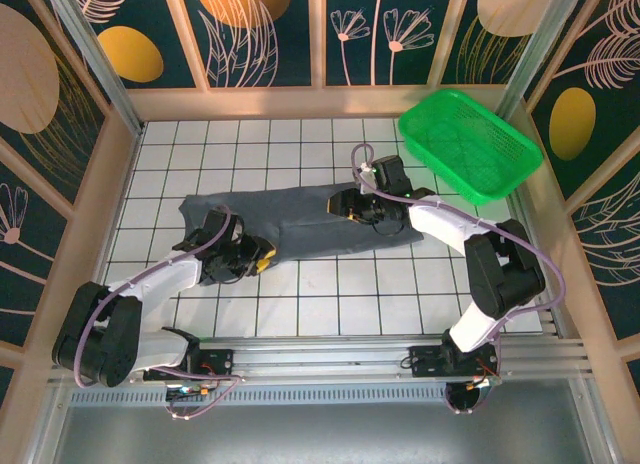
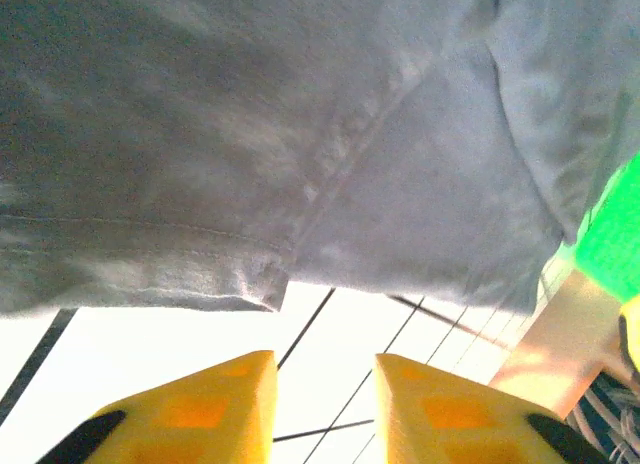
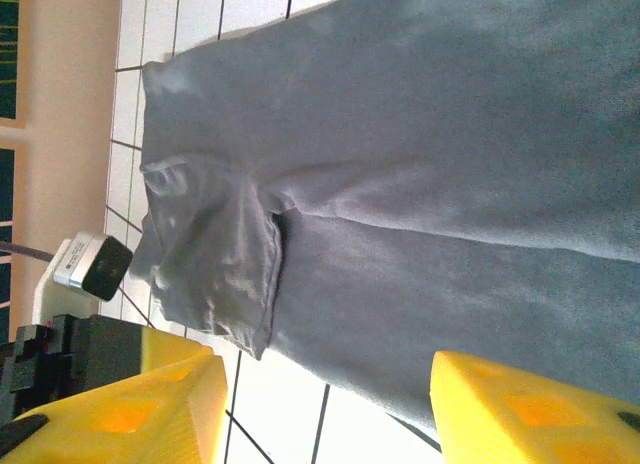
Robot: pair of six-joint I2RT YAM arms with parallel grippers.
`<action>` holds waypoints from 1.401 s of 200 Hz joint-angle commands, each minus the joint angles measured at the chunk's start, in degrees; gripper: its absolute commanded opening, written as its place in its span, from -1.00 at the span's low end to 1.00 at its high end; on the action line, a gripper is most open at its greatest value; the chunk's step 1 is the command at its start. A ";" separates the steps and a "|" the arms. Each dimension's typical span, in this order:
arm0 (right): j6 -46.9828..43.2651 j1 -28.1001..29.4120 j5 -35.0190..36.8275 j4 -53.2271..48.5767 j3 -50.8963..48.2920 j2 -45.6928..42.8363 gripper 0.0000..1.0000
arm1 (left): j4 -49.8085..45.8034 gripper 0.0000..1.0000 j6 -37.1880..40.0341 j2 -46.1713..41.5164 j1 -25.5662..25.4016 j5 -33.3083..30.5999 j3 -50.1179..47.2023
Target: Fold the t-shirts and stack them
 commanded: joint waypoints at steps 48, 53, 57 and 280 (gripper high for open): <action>-1.91 3.68 0.24 1.28 1.13 1.08 0.13 | -27.99 -0.39 22.95 -0.22 14.77 -10.25 14.57; -2.14 3.88 0.04 1.29 1.44 1.26 0.13 | -28.46 -0.41 24.31 0.13 17.51 -12.12 15.30; -2.30 3.89 -0.12 1.29 1.71 1.49 0.13 | -28.78 -0.45 25.16 0.58 19.17 -13.62 15.89; -1.73 8.51 -1.95 0.86 3.86 3.11 0.14 | -14.63 -1.00 39.60 12.79 28.77 -18.08 14.08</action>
